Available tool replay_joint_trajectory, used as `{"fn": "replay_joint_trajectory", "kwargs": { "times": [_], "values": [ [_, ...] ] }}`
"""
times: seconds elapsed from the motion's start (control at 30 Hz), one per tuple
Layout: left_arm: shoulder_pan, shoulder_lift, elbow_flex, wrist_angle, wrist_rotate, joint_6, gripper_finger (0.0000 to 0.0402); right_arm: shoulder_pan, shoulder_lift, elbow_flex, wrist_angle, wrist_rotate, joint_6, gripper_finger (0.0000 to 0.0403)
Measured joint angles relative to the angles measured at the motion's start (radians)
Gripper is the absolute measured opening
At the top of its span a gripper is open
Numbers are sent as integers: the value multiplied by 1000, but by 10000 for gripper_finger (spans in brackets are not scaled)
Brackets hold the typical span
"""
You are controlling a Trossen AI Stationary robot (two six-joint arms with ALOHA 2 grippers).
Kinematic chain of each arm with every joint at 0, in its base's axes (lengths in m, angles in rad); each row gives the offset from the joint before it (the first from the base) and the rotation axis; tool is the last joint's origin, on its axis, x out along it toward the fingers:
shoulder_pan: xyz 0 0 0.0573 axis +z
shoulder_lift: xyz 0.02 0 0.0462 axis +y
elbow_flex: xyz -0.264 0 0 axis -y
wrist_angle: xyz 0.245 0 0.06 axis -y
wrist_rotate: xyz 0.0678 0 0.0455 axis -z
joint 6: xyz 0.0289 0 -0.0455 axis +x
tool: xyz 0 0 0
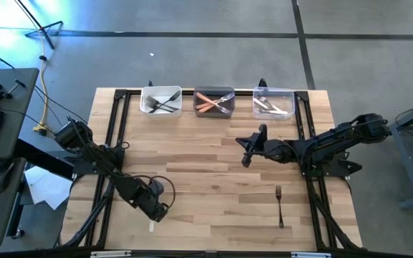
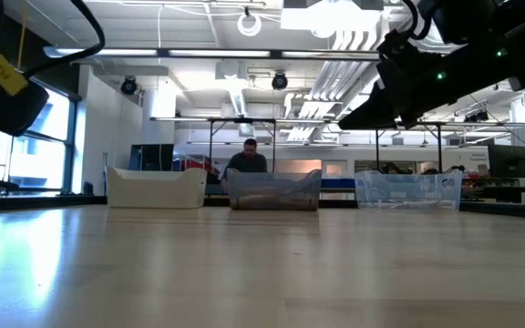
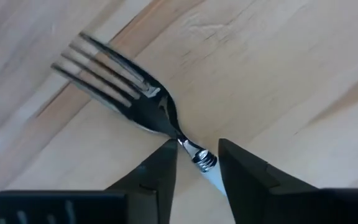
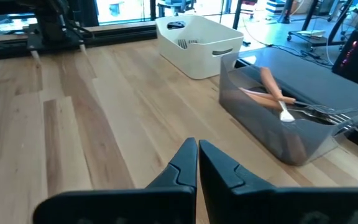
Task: Sort silverware by color (type)
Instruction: Put the white fork into the transparent bin
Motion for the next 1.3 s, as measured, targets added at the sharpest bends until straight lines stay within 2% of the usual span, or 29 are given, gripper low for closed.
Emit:
{"fn": "replay_joint_trajectory", "kwargs": {
  "times": [0.3, 0.43, 0.67, 0.93, 1.07, 1.2, 1.3],
  "values": [
    [1, 1, -1, -33, 25, 119, 39, 57, 0, 0, -7, 69, 24, 0],
    [10, 1, -1, -37, 35, 184, 21, 74, 0, 0, -9, 86, 44, 0],
    [72, 7, 22, -63, 77, 376, 19, 90, 0, 0, -20, 111, 73, 0],
    [252, 6, 164, -239, -26, 710, 1, 116, 0, 0, -42, 117, 76, 0],
    [333, 4, 220, -254, -51, 845, 0, 148, 0, 0, -71, 180, 86, 0],
    [376, 4, 232, -242, -55, 885, 1, 171, 0, 0, -105, 210, 121, 0],
    [363, 4, 232, -244, -25, 852, 24, 183, 0, 0, -124, 230, 145, 0]
  ]
}}
